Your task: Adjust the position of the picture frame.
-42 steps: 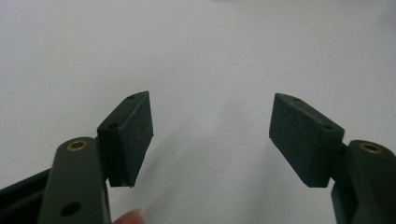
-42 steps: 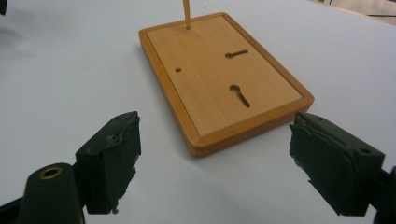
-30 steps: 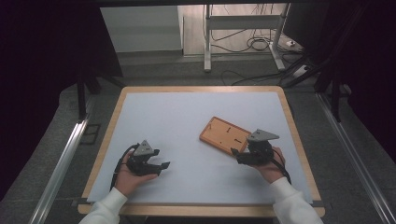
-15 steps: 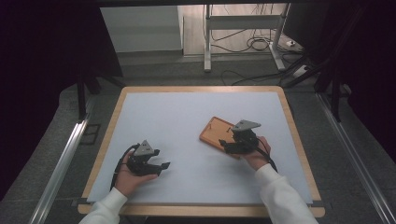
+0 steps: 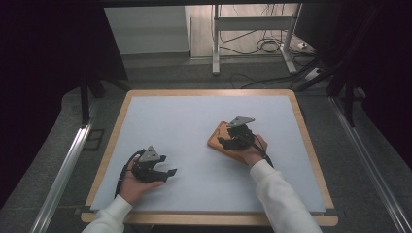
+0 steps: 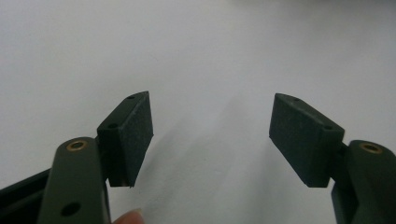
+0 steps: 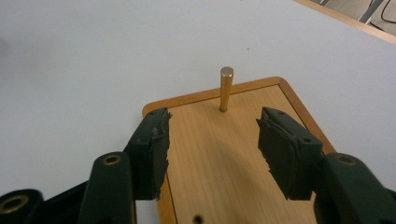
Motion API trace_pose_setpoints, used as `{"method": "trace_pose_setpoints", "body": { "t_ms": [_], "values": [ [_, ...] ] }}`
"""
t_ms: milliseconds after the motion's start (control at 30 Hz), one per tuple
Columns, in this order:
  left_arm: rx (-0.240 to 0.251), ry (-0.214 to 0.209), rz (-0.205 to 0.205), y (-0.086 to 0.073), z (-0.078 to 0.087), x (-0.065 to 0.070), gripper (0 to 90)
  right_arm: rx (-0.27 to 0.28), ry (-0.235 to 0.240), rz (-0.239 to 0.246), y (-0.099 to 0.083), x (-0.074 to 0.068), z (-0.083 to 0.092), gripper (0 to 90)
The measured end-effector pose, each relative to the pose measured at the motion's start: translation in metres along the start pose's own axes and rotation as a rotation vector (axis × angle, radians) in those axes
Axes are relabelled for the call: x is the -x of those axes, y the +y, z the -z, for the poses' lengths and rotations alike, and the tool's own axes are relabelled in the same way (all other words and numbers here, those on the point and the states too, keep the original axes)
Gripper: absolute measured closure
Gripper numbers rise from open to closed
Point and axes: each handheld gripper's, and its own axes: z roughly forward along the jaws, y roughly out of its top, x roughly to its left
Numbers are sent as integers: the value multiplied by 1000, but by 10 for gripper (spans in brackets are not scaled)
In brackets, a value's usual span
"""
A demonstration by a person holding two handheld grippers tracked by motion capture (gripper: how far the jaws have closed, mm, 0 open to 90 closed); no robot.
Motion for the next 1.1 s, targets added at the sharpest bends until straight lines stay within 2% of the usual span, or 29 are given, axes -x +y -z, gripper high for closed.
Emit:
{"method": "trace_pose_setpoints", "body": {
  "t_ms": [433, 633, 800, 967, 1100],
  "values": [
    [-5, -4, -3, 0, -1, 0, 298, -16, 24, -7, 10, 8, -27, 605],
    [-6, -5, -3, 0, -1, 0, 298, -28, 33, 6, 13, 11, -36, 688],
    [-7, -5, -4, -1, -1, -1, 298, -34, 23, 31, 12, 12, -42, 835],
    [-11, -7, -6, -1, -1, -2, 298, -33, 15, 45, 12, 12, -43, 851],
    [-12, -8, -7, -1, -1, -2, 298, -37, 10, 27, 12, 10, -41, 854]
  ]
}}
